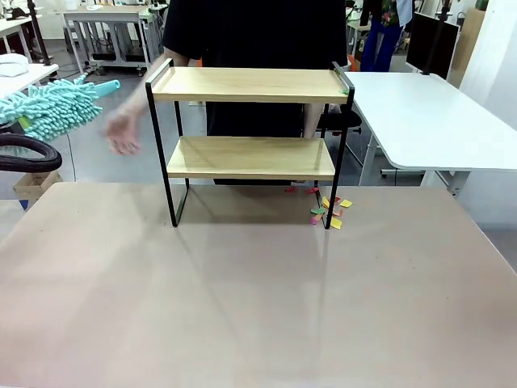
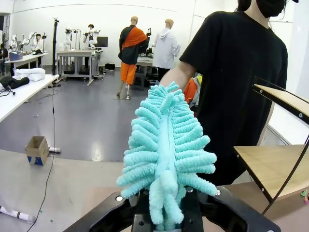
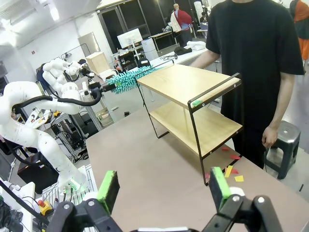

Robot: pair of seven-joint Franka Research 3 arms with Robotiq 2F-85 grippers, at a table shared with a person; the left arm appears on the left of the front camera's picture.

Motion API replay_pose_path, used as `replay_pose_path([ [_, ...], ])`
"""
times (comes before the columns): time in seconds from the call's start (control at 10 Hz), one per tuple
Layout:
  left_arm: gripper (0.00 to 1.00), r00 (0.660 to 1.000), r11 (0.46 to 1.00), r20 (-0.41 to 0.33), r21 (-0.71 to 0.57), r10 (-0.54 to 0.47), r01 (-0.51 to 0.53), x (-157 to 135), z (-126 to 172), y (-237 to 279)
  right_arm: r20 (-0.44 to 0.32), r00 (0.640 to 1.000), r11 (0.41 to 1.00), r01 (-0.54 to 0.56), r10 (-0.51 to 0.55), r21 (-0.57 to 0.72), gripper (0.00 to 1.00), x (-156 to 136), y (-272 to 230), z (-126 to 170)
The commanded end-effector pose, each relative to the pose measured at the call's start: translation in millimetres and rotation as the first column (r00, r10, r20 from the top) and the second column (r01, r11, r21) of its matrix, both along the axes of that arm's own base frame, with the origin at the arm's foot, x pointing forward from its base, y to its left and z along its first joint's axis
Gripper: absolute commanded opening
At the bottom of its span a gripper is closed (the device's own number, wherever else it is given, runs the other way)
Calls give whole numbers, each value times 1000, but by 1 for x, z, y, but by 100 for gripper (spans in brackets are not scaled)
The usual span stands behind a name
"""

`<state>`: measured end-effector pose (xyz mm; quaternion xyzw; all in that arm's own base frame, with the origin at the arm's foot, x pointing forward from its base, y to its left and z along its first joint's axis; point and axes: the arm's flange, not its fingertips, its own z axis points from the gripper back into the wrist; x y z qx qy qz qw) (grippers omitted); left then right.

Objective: Clean the shelf.
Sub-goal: Hand the Duster back to the human.

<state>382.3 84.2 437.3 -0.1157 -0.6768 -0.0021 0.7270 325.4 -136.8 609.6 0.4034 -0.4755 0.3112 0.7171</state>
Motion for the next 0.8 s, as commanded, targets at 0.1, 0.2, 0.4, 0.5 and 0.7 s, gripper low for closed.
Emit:
replay_pose_path([
  [0.1, 16, 1000, 1000, 12, 12, 1, -1, 0, 2, 2, 21, 1000, 1000, -4, 3, 14, 100, 0, 1, 3],
  [0.2, 16, 1000, 1000, 12, 12, 1, -1, 0, 2, 2, 21, 1000, 1000, -4, 3, 14, 100, 0, 1, 3],
  [0.4, 16, 1000, 1000, 12, 12, 1, -1, 0, 2, 2, 21, 1000, 1000, -4, 3, 14, 100, 0, 1, 3],
  [0.5, 16, 1000, 1000, 12, 12, 1, -1, 0, 2, 2, 21, 1000, 1000, -4, 3, 14, 100, 0, 1, 3],
  [0.7, 16, 1000, 1000, 12, 12, 1, -1, 0, 2, 2, 21, 1000, 1000, -4, 3, 14, 100, 0, 1, 3],
])
